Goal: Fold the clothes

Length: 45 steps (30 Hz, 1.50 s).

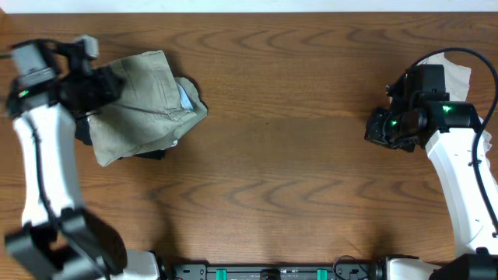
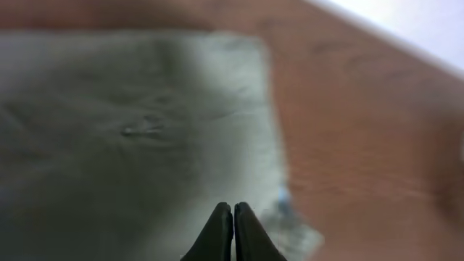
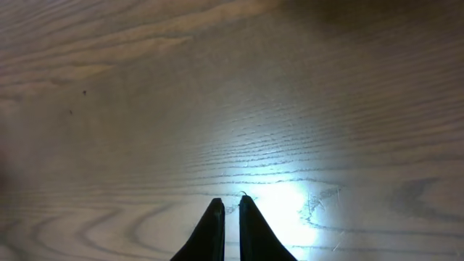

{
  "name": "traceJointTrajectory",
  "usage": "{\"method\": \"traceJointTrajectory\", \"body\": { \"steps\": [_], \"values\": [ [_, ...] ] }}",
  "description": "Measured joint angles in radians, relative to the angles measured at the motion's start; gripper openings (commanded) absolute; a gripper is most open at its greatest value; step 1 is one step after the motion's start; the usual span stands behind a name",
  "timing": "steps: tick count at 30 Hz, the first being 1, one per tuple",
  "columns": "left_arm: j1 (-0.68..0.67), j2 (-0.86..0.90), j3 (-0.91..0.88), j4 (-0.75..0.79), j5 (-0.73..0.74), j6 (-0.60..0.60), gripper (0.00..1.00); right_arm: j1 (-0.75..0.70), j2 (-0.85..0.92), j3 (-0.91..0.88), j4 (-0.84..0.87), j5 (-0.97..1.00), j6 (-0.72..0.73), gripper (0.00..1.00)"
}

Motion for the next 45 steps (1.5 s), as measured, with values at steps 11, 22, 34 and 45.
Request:
{"method": "traceJointTrajectory", "body": {
  "steps": [11,22,34,45],
  "values": [
    [0.063,0.327,0.042,0.134,-0.131,-0.060,0.06,0.000,0.000,0.000,-0.013,-0.047,0.029,0.05],
    [0.082,0.315,0.066,0.062,-0.076,-0.065,0.08,0.000,0.000,0.000,-0.025,-0.074,0.043,0.04],
    [0.092,0.078,-0.004,-0.132,-0.212,-0.095,0.21,0.000,0.000,0.000,-0.046,-0.079,0.043,0.06],
    [0.089,0.093,-0.068,-0.189,-0.181,-0.116,0.19,0.000,0.000,0.000,-0.048,-0.079,0.043,0.07]
  ]
}}
